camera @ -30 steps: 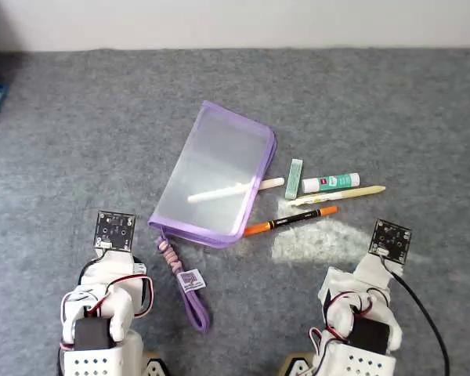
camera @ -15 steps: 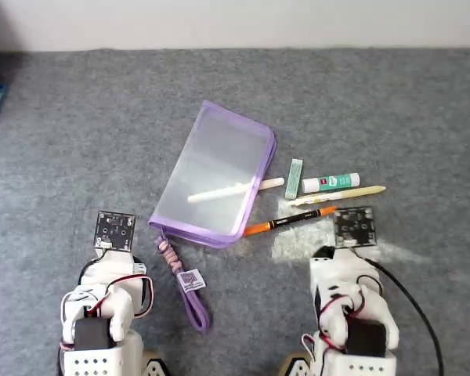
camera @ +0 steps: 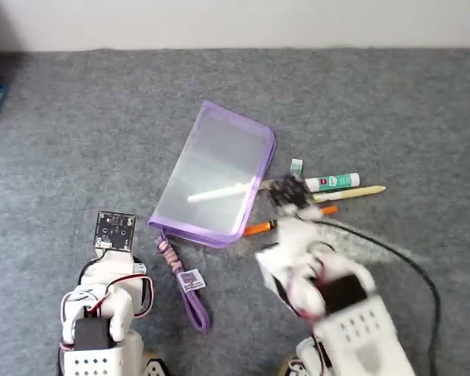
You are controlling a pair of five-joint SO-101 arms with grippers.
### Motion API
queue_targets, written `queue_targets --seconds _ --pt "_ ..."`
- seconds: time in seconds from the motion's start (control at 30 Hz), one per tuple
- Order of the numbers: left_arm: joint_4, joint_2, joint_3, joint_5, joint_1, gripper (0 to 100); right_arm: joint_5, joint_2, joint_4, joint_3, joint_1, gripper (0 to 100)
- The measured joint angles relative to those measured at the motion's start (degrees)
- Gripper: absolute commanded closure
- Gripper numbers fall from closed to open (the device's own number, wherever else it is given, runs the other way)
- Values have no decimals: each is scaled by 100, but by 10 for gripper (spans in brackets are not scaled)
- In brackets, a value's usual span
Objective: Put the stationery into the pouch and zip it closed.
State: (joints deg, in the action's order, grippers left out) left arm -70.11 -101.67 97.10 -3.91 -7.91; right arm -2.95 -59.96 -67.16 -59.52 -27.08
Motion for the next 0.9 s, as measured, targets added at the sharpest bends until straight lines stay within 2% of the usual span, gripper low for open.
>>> queue_targets --seconds 0.17,0.27,0.43,0.57,0.63,0.77,0.9 --pt "0 0 0 0 0 986 -563 1943 422 721 -404 754" --pt "0 0 0 0 0 986 -835 2840 422 1178 -686 722" --pt "0 0 0 0 0 986 -976 3402 607 1609 -1451 779" --pt "0 0 0 0 0 986 -985 3648 1292 1626 -1653 867" --pt "0 0 0 0 0 986 -958 3912 1582 1626 -1653 911" --pt "0 0 0 0 0 986 -422 4747 1987 1644 -1547 984" --pt "0 0 0 0 0 986 176 5670 2505 2048 -738 988"
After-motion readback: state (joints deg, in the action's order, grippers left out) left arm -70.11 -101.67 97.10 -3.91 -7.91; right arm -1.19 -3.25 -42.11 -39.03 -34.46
